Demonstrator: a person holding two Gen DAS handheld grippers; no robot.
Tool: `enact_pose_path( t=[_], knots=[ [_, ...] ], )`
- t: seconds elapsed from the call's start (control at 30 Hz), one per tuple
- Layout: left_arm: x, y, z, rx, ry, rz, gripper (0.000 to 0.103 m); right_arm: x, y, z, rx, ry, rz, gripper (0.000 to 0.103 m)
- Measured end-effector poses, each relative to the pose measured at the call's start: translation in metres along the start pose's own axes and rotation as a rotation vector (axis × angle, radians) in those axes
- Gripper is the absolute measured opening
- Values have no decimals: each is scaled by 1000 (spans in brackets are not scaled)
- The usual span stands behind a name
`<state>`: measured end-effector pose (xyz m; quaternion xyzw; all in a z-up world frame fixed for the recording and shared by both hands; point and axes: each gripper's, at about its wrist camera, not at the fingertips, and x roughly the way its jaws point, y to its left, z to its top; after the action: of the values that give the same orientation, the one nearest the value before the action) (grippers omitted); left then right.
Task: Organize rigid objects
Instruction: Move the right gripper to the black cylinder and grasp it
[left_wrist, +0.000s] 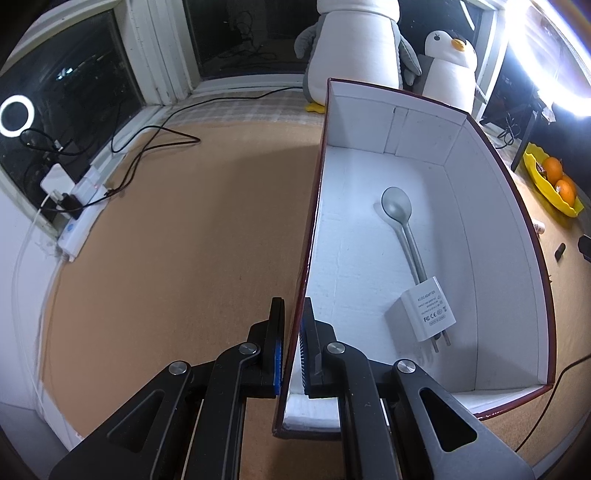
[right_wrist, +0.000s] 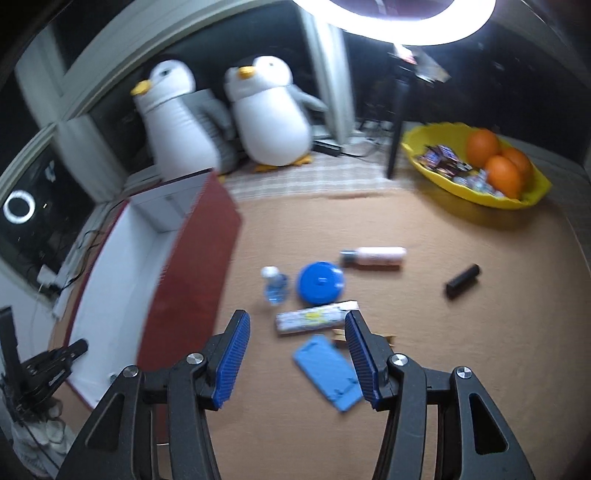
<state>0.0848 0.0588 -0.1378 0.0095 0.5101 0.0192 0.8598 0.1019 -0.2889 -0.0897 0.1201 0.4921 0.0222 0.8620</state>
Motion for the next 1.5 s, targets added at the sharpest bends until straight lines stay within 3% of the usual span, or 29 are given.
enact_pose_path(
  t=[0.4, 0.67, 0.97, 1.1, 1.33, 1.5],
  knots=[
    [8, -2, 7, 19, 26, -13, 7, 21, -95, 9, 262, 50, -117, 49],
    [9, -7, 10, 37, 40, -26, 14, 41, -132, 20, 362, 74, -149, 49],
    [11, -9, 13, 41, 48, -19, 15, 73, -161, 38, 460, 127, -154, 46],
    [12, -10, 14, 36, 52, -15, 15, 86, -167, 41, 466, 165, -155, 36],
    [13, -10, 14, 27, 56, -6, 15, 96, -166, 46, 425, 194, -192, 29],
    [13, -9, 13, 23, 58, -2, 15, 99, -161, 48, 344, 210, -248, 15]
  ],
)
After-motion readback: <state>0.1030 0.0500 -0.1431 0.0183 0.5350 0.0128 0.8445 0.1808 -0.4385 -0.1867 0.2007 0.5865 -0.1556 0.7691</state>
